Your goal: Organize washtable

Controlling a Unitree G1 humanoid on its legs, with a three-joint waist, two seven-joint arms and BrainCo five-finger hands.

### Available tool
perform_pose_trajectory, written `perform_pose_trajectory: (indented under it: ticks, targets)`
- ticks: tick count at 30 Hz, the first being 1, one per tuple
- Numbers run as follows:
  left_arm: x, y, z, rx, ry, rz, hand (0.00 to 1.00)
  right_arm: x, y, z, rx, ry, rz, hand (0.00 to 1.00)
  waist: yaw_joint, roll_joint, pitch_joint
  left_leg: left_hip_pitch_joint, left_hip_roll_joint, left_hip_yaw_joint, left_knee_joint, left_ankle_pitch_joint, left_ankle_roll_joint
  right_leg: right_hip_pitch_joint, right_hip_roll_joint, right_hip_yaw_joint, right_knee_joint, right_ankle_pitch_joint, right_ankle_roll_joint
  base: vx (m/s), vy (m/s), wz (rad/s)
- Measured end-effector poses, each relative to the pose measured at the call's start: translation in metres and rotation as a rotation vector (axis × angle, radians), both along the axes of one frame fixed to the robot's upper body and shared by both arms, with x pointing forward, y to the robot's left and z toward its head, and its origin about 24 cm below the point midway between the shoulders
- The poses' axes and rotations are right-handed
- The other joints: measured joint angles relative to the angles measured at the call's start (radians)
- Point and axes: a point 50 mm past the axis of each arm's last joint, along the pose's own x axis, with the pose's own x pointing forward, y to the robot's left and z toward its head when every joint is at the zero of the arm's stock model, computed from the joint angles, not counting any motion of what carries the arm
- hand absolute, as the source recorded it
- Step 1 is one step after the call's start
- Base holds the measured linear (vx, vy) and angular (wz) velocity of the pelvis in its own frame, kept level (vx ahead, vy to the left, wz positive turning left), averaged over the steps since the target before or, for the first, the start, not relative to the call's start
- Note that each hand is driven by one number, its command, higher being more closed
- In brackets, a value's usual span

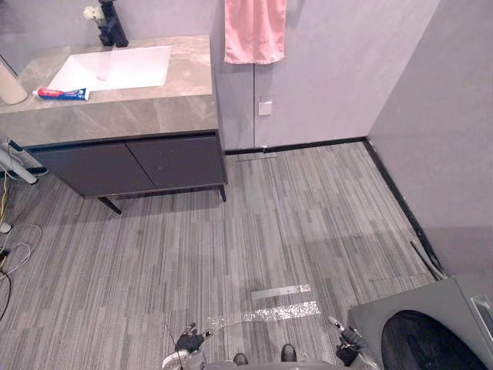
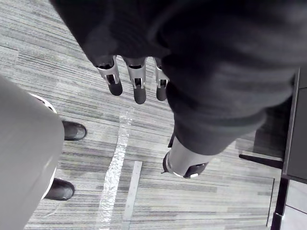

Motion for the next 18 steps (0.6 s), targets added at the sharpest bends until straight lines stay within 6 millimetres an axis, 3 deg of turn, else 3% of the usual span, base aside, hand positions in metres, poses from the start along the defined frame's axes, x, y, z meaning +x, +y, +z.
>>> perform_pose_trajectory:
  ticks: [18]
  targets:
    - [-0.004,-0.002,-0.002,0.002,0.017,-0.024,0.00,-0.027,0.001,-0.006,-0.005,0.064,0.037,0.00,0.001,-0.007,-0.008,0.004,-0.001,0.000,-0.011,0.001,0.003,0.006,0.001,-0.009,-0.010,0.003,-0.005,-0.05,-0.052,0.01]
